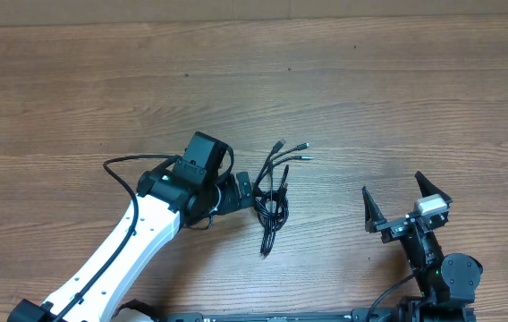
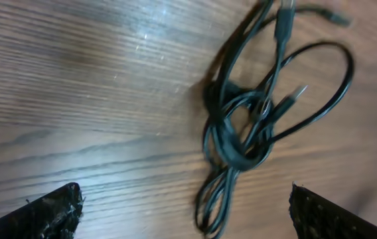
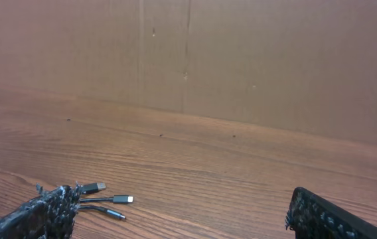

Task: Untangle cables
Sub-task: 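Lower the left gripper and grasp the cable bundle, lift it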

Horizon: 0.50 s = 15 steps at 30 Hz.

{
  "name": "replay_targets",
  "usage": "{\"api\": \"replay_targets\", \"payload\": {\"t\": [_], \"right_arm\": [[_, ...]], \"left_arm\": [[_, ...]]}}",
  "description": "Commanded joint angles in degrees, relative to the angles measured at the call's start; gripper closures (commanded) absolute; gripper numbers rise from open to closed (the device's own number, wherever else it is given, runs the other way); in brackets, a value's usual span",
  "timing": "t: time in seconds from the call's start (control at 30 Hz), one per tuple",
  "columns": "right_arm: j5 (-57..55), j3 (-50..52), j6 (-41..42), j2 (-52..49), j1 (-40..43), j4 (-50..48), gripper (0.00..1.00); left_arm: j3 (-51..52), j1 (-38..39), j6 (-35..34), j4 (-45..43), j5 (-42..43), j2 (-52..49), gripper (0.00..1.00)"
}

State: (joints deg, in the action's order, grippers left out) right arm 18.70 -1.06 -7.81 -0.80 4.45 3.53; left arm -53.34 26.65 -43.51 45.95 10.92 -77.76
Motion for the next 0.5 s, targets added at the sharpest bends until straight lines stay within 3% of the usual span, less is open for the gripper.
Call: {"api": "replay_targets", "payload": {"t": [0.0, 0.2, 0.33, 0.47], "right_arm": [[0.2, 0.6, -0.4, 0.2, -0.3, -0.4, 0.0], [0.2, 0.6, -0.4, 0.2, -0.3, -0.4, 0.0], [0.2, 0.6, -0.4, 0.2, -0.3, -0.4, 0.0], [0.2, 0.6, -0.4, 0.2, -0.3, -0.3, 0.0]], "left_arm": [[0.5, 0.3, -9.6, -0.3, 0.2, -0.3, 0.02], [0.7, 0.4, -24.0, -0.2, -0.9, -2.8, 0.2], [0.7, 0.4, -28.7, -0.2, -1.2, -5.8, 0.21], [0.7, 0.4, -28.7, -2.5, -1.4, -10.3, 0.19]]}}
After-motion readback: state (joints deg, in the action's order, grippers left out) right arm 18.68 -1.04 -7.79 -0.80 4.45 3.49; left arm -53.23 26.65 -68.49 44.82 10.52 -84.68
